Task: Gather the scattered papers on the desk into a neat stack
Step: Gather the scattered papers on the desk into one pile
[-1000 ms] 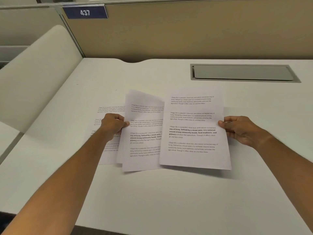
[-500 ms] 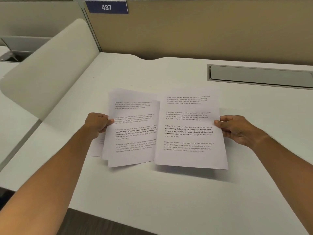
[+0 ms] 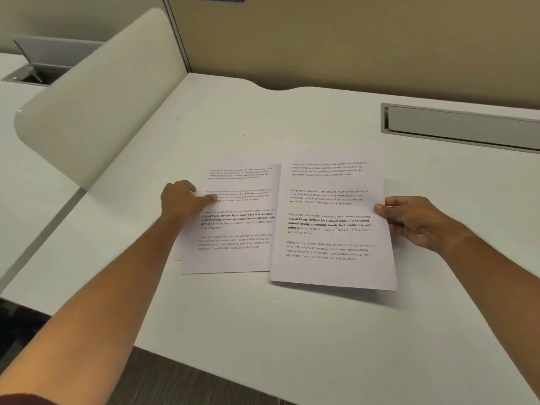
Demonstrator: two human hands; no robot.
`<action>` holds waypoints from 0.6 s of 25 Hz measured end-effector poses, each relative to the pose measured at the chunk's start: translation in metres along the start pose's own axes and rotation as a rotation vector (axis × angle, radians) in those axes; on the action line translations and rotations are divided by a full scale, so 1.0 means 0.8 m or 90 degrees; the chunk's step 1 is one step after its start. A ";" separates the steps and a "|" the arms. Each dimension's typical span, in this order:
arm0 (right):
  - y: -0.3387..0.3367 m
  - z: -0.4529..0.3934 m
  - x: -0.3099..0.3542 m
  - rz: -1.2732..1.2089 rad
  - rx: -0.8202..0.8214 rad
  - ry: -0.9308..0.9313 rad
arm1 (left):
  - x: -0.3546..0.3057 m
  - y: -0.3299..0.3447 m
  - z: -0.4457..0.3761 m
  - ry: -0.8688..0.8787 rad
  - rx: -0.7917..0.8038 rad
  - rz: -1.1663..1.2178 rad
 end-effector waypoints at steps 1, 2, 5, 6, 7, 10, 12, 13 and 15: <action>-0.001 0.000 -0.001 -0.004 -0.001 0.000 | -0.004 0.002 0.003 0.001 0.012 -0.034; -0.002 0.000 -0.001 -0.007 -0.002 0.000 | -0.008 0.004 0.005 -0.002 0.023 -0.051; -0.006 0.003 -0.002 -0.012 -0.004 0.000 | -0.014 0.007 0.008 -0.042 0.047 -0.017; -0.008 0.004 -0.002 -0.014 -0.005 0.000 | -0.014 0.007 0.008 -0.057 0.059 -0.006; -0.009 0.006 -0.002 -0.016 -0.005 -0.001 | -0.013 0.006 0.006 -0.071 0.073 0.004; -0.015 0.008 0.002 -0.024 -0.011 -0.003 | -0.012 0.009 0.001 -0.100 0.118 0.039; -0.018 0.009 0.004 -0.026 -0.012 -0.004 | -0.014 0.012 0.001 -0.101 0.125 0.081; -0.020 0.010 0.004 -0.027 -0.012 -0.004 | -0.015 0.012 0.000 -0.096 0.114 0.113; -0.023 0.011 0.005 -0.028 -0.016 -0.005 | -0.019 0.018 0.000 -0.092 0.125 0.191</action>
Point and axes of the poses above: each hand's wrist, its own z-axis away from the middle knuckle, its own y-axis out of the palm, x = y × z, the point moved 7 cm from there along -z, towards the middle knuckle, and after that the axes turned 2 degrees about -z, right-handed, at the moved point
